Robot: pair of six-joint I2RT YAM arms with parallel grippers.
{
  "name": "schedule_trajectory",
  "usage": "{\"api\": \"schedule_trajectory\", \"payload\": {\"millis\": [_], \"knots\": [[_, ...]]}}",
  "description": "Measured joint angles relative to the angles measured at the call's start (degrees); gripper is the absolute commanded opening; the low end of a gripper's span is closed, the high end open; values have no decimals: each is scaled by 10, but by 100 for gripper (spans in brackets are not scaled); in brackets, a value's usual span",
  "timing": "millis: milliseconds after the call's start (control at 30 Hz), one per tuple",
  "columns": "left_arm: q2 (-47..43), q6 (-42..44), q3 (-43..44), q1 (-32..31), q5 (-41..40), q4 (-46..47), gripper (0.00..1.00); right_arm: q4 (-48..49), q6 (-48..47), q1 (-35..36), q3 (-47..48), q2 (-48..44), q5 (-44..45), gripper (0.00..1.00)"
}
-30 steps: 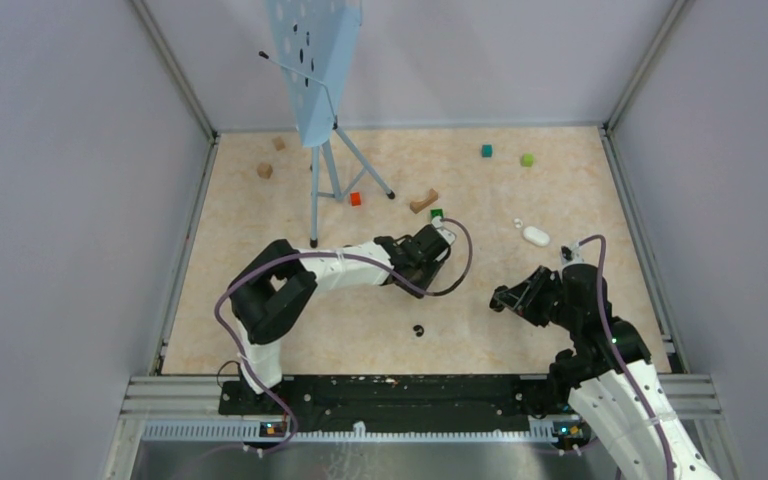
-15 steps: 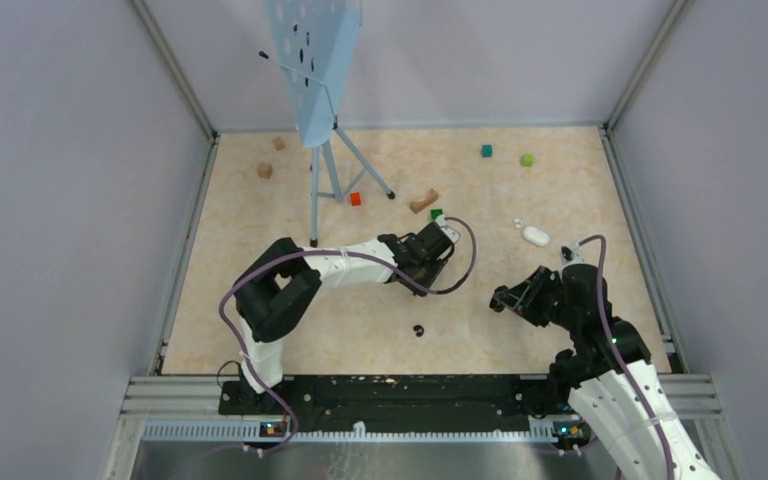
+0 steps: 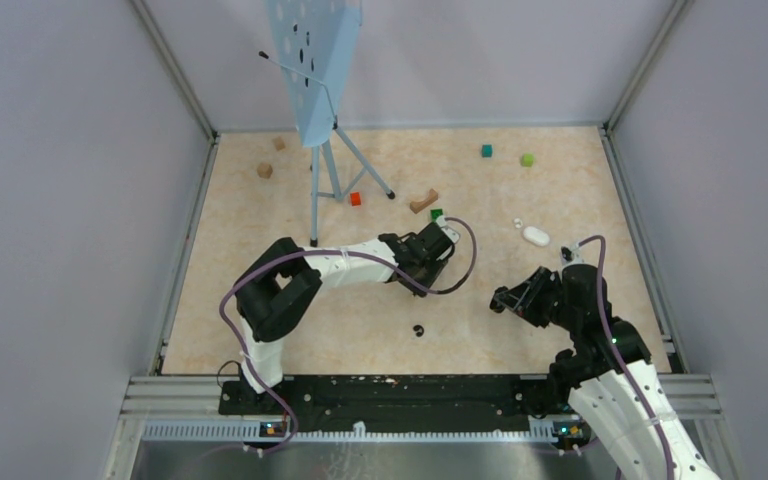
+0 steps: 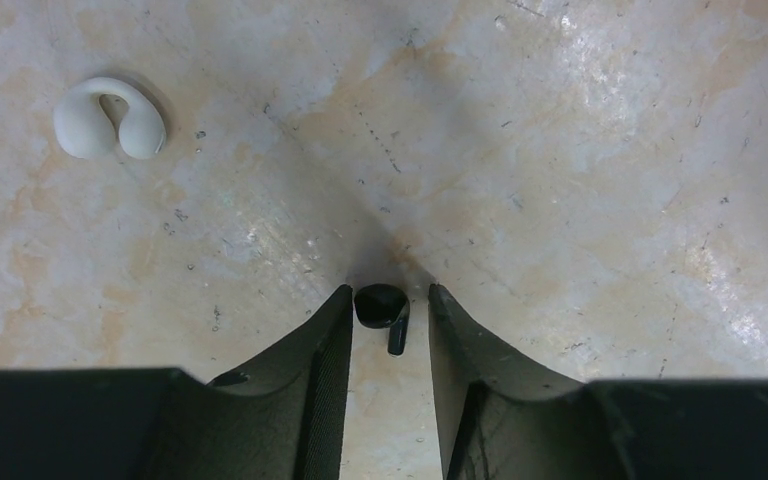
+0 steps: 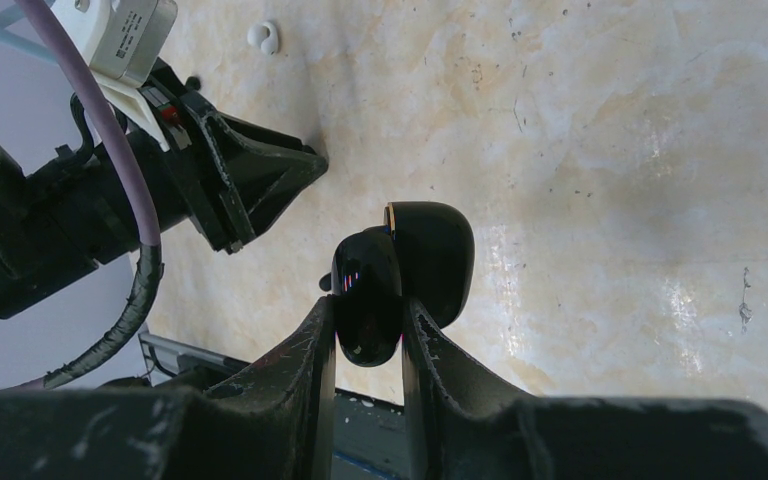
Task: Insert the wireless bluetooth earbuds into the charging case
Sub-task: Pick up the right earbud from the center of the board, then insert the right earbud into the right side groove of the charging case.
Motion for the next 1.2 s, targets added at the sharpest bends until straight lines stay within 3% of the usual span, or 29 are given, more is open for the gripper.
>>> {"api": "schedule_trajectory", "payload": {"millis": [367, 733, 1000, 1200], "knots": [[0, 3, 1, 0, 2, -6, 22, 0, 1, 0, 0, 0, 0, 0], [-16, -5, -10, 0, -1, -2, 20, 9, 1, 0, 0, 4, -14, 0], [-173, -15, -81, 0, -13, 71, 23, 98, 15, 0, -9, 63, -88, 0], [-360, -22, -199, 0, 0, 236, 27, 213, 52, 0, -59, 101, -160, 0]]}}
